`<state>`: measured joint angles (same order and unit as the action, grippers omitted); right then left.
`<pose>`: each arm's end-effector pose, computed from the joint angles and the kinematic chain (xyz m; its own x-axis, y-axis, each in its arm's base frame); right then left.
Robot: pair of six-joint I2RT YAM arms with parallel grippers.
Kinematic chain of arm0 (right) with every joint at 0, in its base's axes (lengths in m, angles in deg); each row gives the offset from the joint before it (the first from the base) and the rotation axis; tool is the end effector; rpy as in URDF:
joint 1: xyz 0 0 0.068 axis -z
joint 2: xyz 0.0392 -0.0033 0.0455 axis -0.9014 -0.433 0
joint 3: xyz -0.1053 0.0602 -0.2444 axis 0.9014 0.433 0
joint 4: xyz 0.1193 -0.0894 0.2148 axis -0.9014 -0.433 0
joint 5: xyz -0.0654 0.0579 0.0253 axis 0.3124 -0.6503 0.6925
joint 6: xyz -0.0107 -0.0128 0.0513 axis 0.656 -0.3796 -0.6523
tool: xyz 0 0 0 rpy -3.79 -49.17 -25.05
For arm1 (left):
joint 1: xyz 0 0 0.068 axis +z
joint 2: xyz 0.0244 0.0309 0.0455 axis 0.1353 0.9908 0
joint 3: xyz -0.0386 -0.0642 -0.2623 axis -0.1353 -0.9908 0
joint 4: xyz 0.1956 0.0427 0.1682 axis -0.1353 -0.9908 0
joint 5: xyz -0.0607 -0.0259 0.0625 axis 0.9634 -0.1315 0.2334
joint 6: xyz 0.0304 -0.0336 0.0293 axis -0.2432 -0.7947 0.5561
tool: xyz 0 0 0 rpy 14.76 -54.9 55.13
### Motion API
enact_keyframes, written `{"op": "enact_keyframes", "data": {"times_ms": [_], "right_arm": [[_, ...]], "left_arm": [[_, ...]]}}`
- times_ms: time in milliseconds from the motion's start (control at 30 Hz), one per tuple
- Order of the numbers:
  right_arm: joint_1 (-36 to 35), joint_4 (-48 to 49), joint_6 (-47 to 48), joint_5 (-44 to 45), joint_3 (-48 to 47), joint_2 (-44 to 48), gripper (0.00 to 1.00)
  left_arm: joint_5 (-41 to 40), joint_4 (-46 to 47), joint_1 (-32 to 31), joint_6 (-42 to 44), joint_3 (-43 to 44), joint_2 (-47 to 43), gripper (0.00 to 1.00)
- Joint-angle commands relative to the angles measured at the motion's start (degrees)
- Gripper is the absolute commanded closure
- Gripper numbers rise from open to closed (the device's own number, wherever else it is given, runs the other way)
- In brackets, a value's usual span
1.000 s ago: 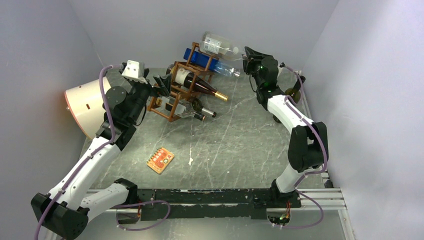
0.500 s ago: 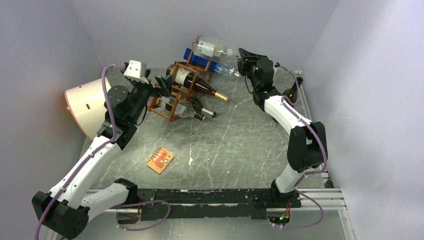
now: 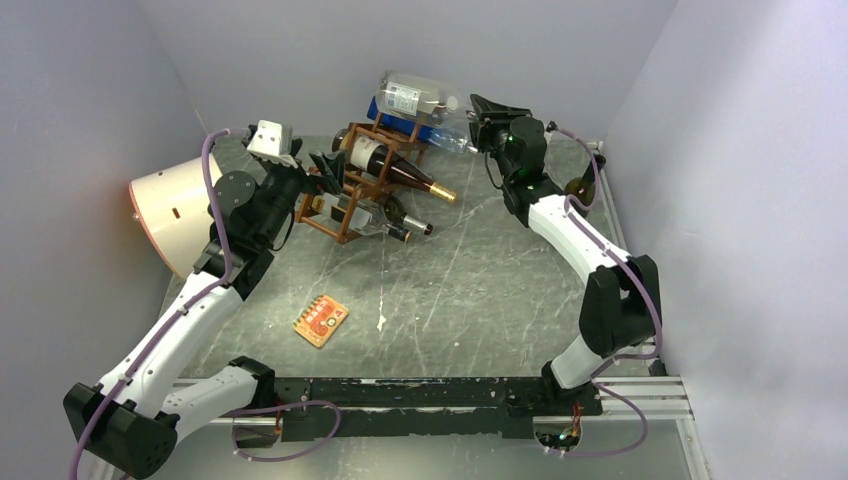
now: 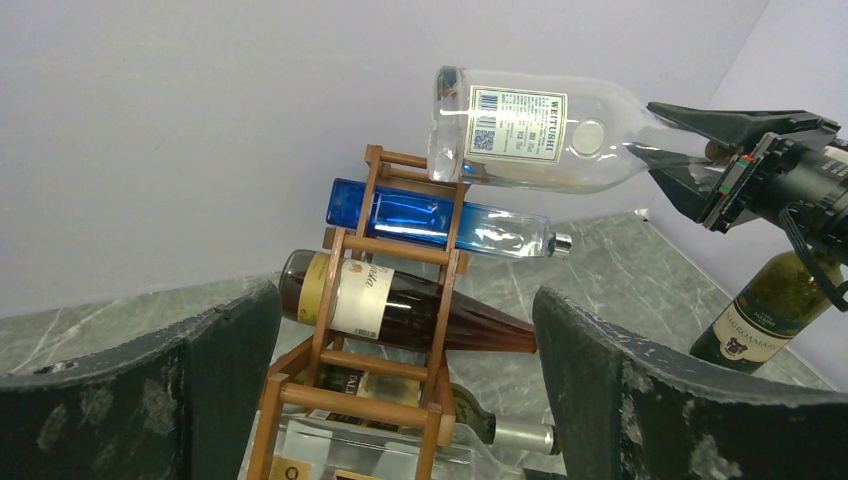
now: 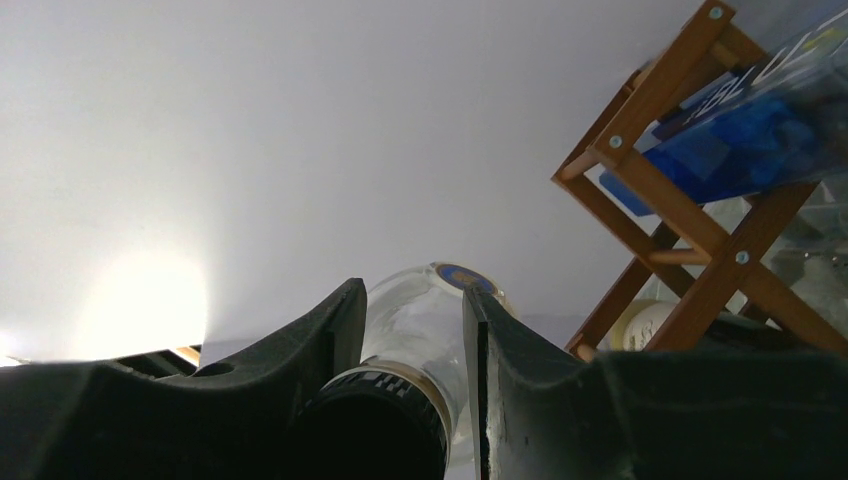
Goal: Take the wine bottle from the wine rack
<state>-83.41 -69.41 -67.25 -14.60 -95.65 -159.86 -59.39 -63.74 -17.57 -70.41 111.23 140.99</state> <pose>0.3703 0.1210 0.3522 -0.1459 0.9861 0.0791 0.0080 -0.0788 0.9969 0.2112 -0.0971 0.4076 0.1127 -0.1854 -0.9762 0.3767 0.9171 -0.1307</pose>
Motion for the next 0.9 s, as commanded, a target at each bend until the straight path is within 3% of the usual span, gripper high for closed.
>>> {"op": "enact_keyframes", "data": {"times_ms": [0, 433, 633, 867], "right_arm": [[-1.20, 12.59, -5.08, 1.72, -4.72, 7.58, 1.00], [0.13, 6.48, -1.94, 6.56, 5.30, 21.51, 1.00], [5.31, 2.35, -2.24, 4.42, 13.96, 30.94, 1.00], [10.54, -8.86, 1.28, 0.67, 20.43, 40.46, 1.00]], "left_arm": [[1.52, 0.72, -0.44, -0.46, 1.60, -1.18, 0.01], [-0.26, 0.96, -0.79, 0.45, 1.16, -3.09, 0.01], [-0.91, 1.04, -1.52, 0.98, 0.99, -2.81, 0.01], [-0.56, 0.82, -2.03, 1.07, 1.17, -1.57, 0.01]]}}
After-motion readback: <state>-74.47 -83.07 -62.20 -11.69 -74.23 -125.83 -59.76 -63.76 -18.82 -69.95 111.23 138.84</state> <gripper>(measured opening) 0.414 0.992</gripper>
